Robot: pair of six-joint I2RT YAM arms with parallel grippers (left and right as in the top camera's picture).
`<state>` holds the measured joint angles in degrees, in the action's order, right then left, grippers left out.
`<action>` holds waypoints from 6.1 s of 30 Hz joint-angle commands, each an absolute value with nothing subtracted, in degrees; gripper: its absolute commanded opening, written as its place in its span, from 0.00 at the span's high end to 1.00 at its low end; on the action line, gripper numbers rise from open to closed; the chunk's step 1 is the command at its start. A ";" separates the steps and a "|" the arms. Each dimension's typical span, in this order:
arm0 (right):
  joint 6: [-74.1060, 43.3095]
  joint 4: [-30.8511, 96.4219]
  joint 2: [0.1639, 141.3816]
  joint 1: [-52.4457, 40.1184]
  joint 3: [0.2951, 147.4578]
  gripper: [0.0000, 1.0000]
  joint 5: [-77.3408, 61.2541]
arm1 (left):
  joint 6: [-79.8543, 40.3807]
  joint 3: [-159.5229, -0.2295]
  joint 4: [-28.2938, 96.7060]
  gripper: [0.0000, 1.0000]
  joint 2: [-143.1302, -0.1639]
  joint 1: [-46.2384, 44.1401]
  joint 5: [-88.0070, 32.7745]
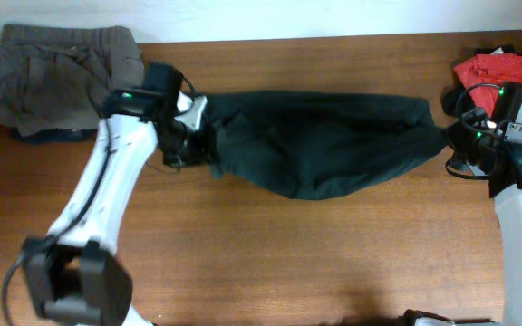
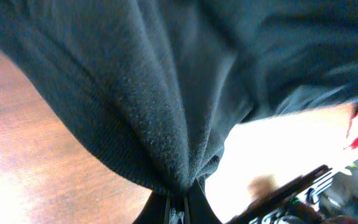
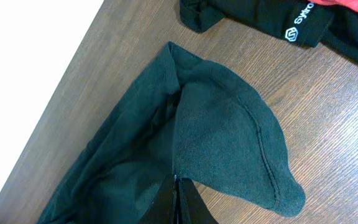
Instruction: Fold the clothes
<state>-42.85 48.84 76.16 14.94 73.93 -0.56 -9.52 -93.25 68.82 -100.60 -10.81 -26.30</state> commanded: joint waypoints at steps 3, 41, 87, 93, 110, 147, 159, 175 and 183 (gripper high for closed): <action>-43.55 47.83 75.48 15.40 75.02 0.96 -3.01 | -12.38 -96.57 67.55 0.98 -97.12 -10.70 -15.53; -35.11 34.15 96.25 13.13 75.02 0.25 -3.05 | -13.50 -96.42 51.48 0.01 -119.79 -20.62 -19.09; -33.01 40.69 96.25 13.15 75.02 0.21 -0.86 | -19.66 -112.95 88.38 0.99 -119.98 -19.33 -4.95; -34.28 46.48 96.25 13.15 75.02 0.10 -0.89 | -19.66 -112.92 94.65 0.99 -119.26 -19.38 -2.70; -32.67 64.31 96.25 13.13 75.02 0.15 -1.26 | -17.26 -112.51 96.73 0.99 -119.11 -26.41 -1.39; -15.44 53.52 104.18 13.15 76.12 0.91 -6.68 | -17.04 -112.51 92.44 0.99 -119.11 -26.37 3.05; -26.00 60.20 104.12 13.23 74.89 0.34 8.91 | -17.06 -112.51 91.79 0.99 -119.11 -26.37 3.03; -24.49 44.93 104.62 13.15 67.72 0.92 -3.88 | -17.04 -112.51 91.88 0.99 -119.11 -26.35 3.40; -24.51 48.86 100.95 13.15 69.84 0.96 -0.25 | -17.06 -112.62 96.77 0.99 -118.50 -26.35 4.32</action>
